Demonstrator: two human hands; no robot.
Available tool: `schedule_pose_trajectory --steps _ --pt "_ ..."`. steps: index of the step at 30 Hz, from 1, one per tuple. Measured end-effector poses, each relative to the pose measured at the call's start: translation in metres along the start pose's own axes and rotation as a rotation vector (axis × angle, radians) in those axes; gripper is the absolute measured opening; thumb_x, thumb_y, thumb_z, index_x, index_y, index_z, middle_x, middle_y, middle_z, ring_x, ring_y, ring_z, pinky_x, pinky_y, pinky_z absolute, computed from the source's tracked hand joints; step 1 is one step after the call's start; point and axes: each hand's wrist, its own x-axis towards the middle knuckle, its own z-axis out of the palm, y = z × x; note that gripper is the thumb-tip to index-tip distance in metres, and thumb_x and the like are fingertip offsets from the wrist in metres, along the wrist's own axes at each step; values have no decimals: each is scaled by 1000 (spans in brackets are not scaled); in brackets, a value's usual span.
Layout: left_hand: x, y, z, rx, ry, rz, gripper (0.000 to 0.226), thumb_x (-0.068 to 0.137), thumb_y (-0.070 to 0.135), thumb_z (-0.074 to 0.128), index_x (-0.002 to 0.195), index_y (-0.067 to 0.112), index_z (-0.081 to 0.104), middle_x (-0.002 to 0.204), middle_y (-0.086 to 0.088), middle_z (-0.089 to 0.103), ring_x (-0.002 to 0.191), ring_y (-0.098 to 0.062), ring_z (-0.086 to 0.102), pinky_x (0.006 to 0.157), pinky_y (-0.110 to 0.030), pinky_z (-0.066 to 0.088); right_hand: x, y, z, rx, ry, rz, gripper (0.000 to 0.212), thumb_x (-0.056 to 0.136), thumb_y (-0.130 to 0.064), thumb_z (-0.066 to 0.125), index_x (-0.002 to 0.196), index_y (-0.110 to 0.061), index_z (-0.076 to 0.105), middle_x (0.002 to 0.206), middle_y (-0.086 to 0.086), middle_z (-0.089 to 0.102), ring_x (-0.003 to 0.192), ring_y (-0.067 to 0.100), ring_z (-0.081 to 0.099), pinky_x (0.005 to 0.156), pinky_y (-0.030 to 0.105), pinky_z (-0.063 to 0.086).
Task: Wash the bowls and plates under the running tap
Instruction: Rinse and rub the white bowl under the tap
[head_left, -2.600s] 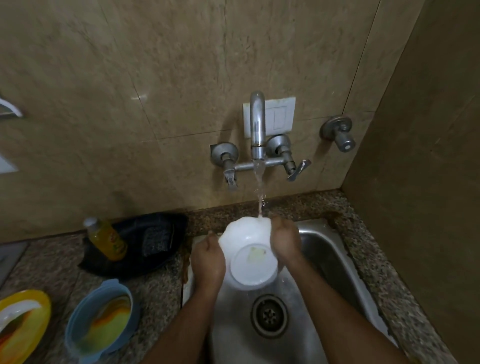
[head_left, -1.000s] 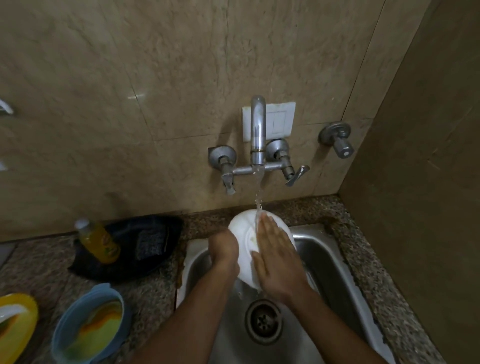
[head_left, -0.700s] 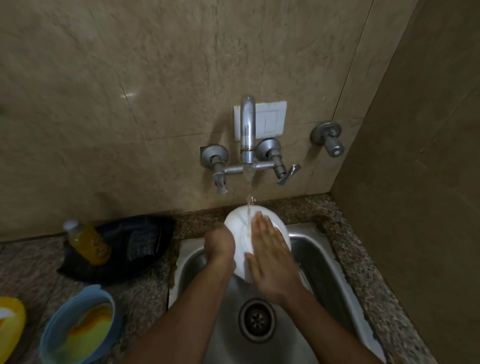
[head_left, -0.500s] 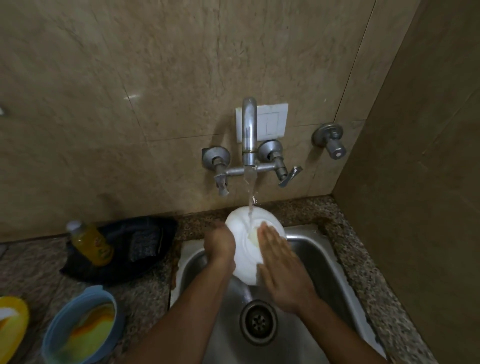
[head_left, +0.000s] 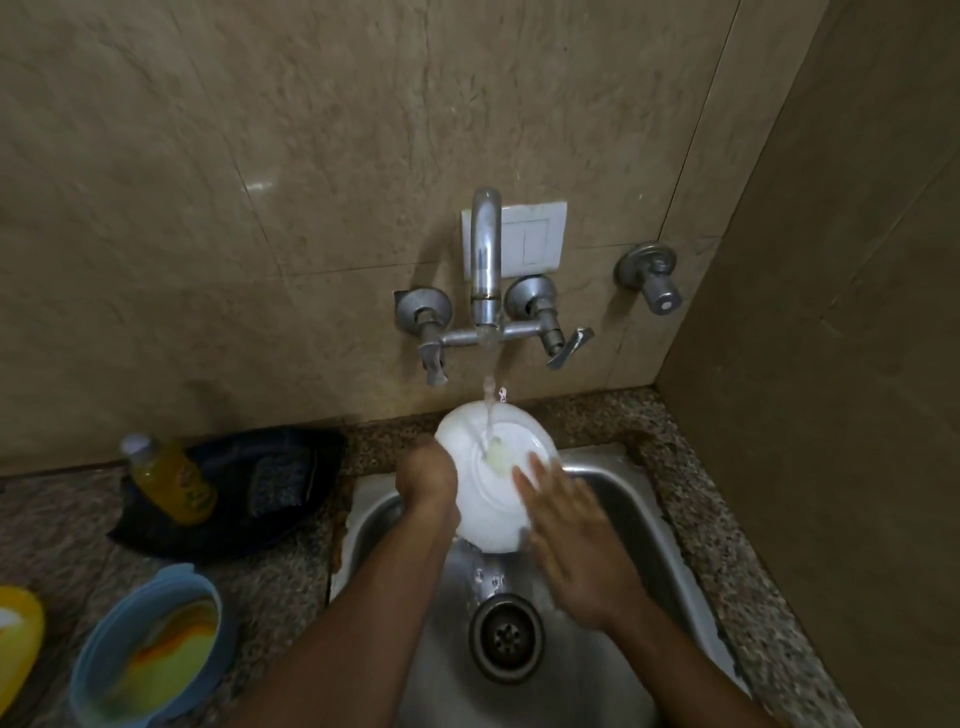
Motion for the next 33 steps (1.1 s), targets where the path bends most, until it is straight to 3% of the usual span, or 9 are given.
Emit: schedule_pose_trajectory --steps 2,5,8,13,16,20,26,29,33 --pt "-5 0 2 -33 -11 -28 39 103 9 36 141 2 33 144 -13 41 133 -24 45 103 -27 41 6 9 7 338 66 334 62 97 -58 18 154 -42 3 164 -9 -1 151 14 -3 120 39 8" --pt "-16 19 -6 -319 -36 -173 33 104 11 33 134 4 41 135 -12 49 122 -23 53 96 -28 44 34 1 11 1324 397 792 50 98 -44 43 143 -22 45 141 7 51 124 15 54 99 31 49" --pt "-32 25 -13 -704 -102 -276 35 104 31 39 87 8 59 95 -10 61 79 -20 57 75 -29 42 41 -4 7 1749 320 1065 32 102 -27 44 102 -7 68 99 14 70 82 18 70 78 32 56" --pt "-38 10 -26 -764 -178 -129 49 100 46 43 83 6 67 84 -14 69 78 -30 65 73 -36 49 46 -19 16 1843 265 1160 34 93 -35 54 113 -9 65 108 19 64 98 35 60 100 53 44" --pt "-22 -11 -34 -774 -214 -144 47 94 50 50 86 9 72 90 -15 74 88 -34 70 84 -48 55 57 -21 17 1865 324 1159 34 98 -33 49 108 -6 68 105 18 69 94 33 65 94 48 51" --pt "-18 -29 -50 -959 -288 -255 30 100 37 49 93 14 67 100 -11 71 82 -24 66 70 -35 54 62 -16 13 1888 338 1056 40 94 -26 53 125 -1 59 117 22 67 101 36 65 82 43 54" --pt "-25 -32 -49 -1078 -428 -403 27 96 38 50 85 18 64 80 -6 68 75 -28 60 75 -40 47 56 -15 6 1835 256 932 54 81 -26 63 131 -6 55 124 20 65 113 42 61 95 55 50" --pt "-21 -33 -48 -1054 -542 -504 29 86 47 52 93 22 65 96 -10 65 95 -35 58 78 -51 45 53 -12 -3 1736 267 908 35 89 -23 59 121 -8 60 117 16 69 107 38 63 90 54 50" --pt "-23 -28 -38 -1124 -575 -556 31 89 19 45 113 5 59 110 -21 64 100 -40 61 77 -58 55 54 -12 -15 1524 342 931 25 92 -35 55 85 -15 68 86 7 73 82 29 67 62 34 49"
